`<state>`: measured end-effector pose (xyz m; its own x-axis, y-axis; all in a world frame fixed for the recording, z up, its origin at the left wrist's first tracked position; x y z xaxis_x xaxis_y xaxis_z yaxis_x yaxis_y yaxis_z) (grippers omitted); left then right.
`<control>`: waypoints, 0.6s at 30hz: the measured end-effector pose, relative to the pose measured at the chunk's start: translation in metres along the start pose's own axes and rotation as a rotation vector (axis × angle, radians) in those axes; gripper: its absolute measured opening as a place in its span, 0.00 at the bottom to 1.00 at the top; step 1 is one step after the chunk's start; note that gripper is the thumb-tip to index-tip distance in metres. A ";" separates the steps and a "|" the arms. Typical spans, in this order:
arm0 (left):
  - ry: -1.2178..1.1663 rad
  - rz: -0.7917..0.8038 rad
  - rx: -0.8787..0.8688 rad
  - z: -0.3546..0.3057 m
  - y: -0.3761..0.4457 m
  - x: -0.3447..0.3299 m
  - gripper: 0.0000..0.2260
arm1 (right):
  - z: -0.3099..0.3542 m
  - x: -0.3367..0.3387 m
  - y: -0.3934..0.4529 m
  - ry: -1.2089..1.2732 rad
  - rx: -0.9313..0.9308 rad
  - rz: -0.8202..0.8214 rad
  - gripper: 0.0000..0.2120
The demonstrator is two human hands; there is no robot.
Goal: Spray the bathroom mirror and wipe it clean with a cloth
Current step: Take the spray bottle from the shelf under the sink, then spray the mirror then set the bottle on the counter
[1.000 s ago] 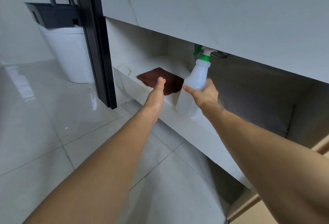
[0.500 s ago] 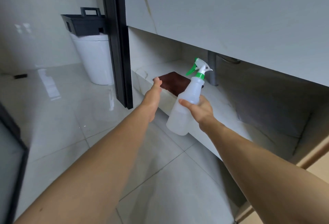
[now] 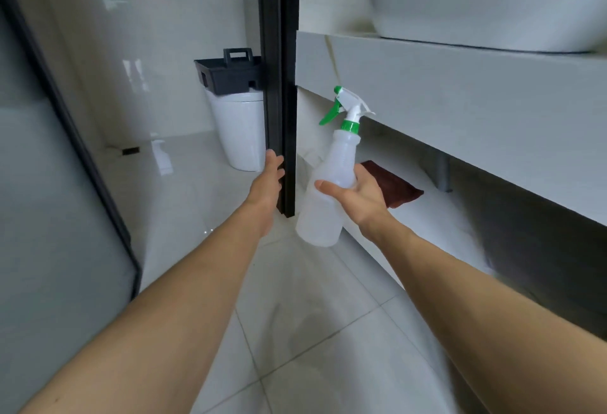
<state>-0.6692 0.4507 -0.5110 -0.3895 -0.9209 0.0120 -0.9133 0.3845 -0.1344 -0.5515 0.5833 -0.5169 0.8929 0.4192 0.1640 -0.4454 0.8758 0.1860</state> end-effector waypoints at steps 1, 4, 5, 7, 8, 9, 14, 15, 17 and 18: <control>-0.012 -0.005 -0.010 -0.019 -0.002 0.003 0.28 | 0.019 0.000 0.003 -0.002 0.011 0.002 0.26; -0.039 -0.004 -0.046 -0.087 -0.005 0.004 0.28 | 0.085 0.009 0.016 -0.003 0.040 -0.009 0.27; -0.042 0.001 -0.053 -0.112 -0.006 0.002 0.28 | 0.110 0.015 0.023 0.004 0.048 -0.019 0.27; -0.041 0.026 -0.060 -0.166 -0.008 -0.005 0.29 | 0.166 0.032 0.037 0.015 0.070 -0.052 0.26; -0.039 0.046 -0.061 -0.193 -0.011 -0.011 0.30 | 0.194 0.041 0.046 0.014 0.080 -0.065 0.25; -0.037 0.069 -0.069 -0.221 -0.013 -0.018 0.30 | 0.223 0.052 0.054 0.018 0.088 -0.079 0.26; -0.084 0.185 -0.091 -0.374 -0.031 -0.059 0.31 | 0.373 0.109 0.107 -0.006 0.123 -0.140 0.27; -0.092 0.210 -0.094 -0.405 -0.035 -0.069 0.31 | 0.402 0.121 0.118 -0.009 0.134 -0.163 0.27; -0.108 0.260 -0.101 -0.465 -0.041 -0.088 0.31 | 0.459 0.144 0.138 -0.001 0.145 -0.210 0.26; -0.114 0.288 -0.101 -0.493 -0.043 -0.099 0.31 | 0.484 0.155 0.150 0.006 0.146 -0.233 0.26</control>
<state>-0.6498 0.5567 -0.0181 -0.6226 -0.7726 -0.1240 -0.7772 0.6291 -0.0173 -0.5119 0.6635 0.0048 0.9725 0.2124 0.0951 -0.2325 0.9053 0.3555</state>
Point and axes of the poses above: each hand's wrist, its own y-axis towards the middle knuckle, its own x-axis out of the back of the hand, z = x × y, the point moved 5 cm from there along y, towards the middle knuckle, and after that the axes turned 15 degrees about -z, right-handed, at the moved point
